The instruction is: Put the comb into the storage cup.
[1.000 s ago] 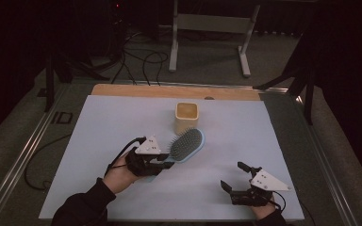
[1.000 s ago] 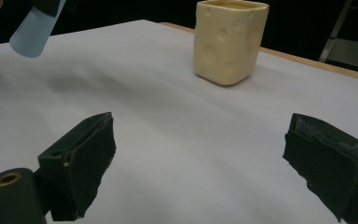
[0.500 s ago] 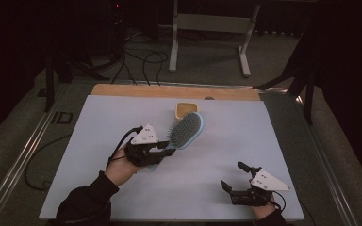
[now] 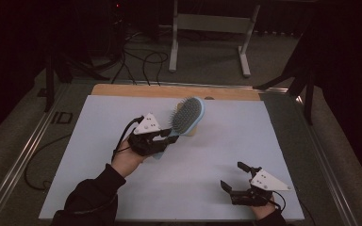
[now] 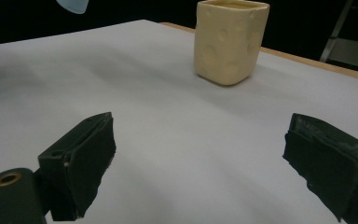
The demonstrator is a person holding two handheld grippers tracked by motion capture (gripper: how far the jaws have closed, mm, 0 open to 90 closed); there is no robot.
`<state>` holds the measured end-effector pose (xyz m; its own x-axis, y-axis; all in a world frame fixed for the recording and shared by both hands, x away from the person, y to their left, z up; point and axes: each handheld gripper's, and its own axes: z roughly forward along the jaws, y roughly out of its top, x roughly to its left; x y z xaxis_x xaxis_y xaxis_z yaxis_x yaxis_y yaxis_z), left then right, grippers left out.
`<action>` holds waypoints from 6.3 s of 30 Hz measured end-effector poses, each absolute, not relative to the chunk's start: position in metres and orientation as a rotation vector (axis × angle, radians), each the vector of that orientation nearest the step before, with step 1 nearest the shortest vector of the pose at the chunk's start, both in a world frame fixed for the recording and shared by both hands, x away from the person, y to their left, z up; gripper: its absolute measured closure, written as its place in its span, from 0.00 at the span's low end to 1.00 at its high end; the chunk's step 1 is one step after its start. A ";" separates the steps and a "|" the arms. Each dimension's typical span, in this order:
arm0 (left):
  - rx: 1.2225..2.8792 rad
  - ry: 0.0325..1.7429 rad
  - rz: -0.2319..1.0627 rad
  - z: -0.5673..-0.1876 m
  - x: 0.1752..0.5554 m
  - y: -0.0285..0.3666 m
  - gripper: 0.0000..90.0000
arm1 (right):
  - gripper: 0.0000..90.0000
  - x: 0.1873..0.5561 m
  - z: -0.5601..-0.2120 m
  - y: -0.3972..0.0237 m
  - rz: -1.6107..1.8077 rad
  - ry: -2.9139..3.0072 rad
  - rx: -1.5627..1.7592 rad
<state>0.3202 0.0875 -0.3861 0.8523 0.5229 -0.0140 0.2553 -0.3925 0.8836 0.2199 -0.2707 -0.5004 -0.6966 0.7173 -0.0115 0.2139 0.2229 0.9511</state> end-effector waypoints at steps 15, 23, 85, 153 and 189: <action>1.909 0.633 0.345 -0.383 0.339 0.076 0.78 | 0.10 0.220 -0.500 -0.271 1.486 2.044 0.853; 1.859 0.659 0.362 -0.380 0.352 0.068 0.78 | 0.10 0.220 -0.500 -0.271 1.486 2.047 0.853; 1.541 0.645 0.341 -0.388 0.454 0.039 0.78 | 0.10 0.220 -0.500 -0.273 1.516 2.041 0.857; 1.710 0.780 0.443 -0.451 0.459 0.030 0.47 | 0.10 0.219 -0.499 -0.273 1.525 2.048 0.841; 1.773 0.700 0.312 -0.424 0.439 0.048 0.00 | 0.10 0.219 -0.499 -0.272 1.519 2.043 0.849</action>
